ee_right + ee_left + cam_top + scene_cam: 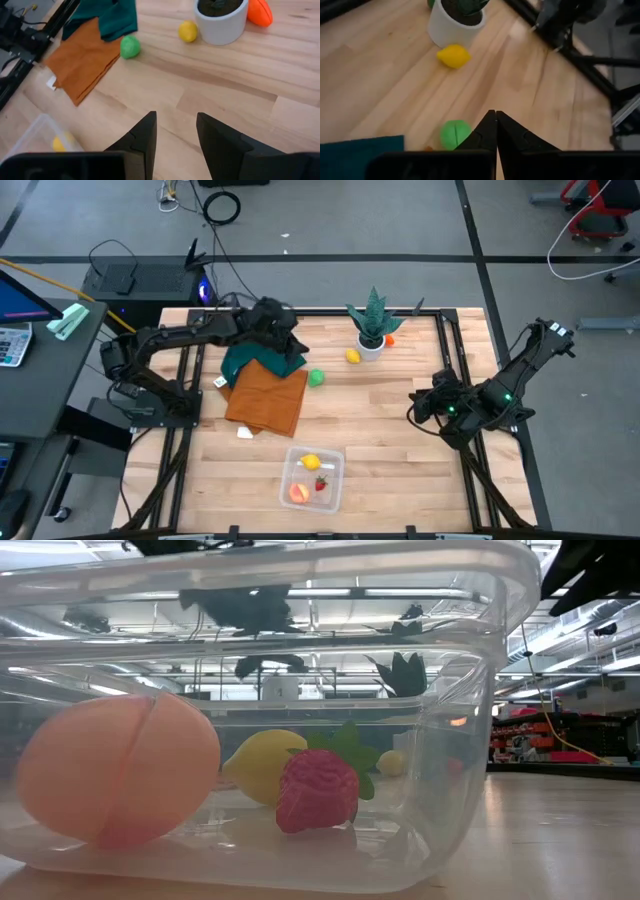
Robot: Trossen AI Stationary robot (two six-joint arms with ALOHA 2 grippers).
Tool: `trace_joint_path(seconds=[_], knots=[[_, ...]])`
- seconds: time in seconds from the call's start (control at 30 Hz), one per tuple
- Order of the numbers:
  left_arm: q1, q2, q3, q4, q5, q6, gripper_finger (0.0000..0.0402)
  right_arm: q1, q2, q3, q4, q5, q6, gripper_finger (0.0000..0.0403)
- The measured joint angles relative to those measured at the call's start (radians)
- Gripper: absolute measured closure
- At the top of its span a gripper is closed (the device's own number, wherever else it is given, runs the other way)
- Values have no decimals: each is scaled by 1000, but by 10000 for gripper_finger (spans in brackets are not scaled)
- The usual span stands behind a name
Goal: Pick and placing Produce into tupperware
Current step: Put the green pear into the transparent bin
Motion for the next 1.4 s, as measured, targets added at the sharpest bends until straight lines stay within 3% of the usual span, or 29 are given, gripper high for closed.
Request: trace_joint_path(seconds=[0.23,0.43,0.63,0.8,1.1,1.23,1.4], knots=[[42,102,281,-378,-14,39,387,-56,0,0,44,0,-76,295],[37,208,414,-497,-73,21,384,-68,0,0,56,0,-103,295],[-11,296,439,-550,-85,-65,397,-68,0,0,57,-11,-108,295],[-69,352,440,-561,-178,-127,387,-67,0,0,57,-15,-144,295],[-111,378,440,-549,-237,-271,388,-67,0,0,57,-15,-172,295],[-112,378,439,-546,-263,-335,352,-67,0,0,57,-15,-210,295],[-125,378,439,-539,-261,-339,273,-67,0,0,57,-15,-249,295]])
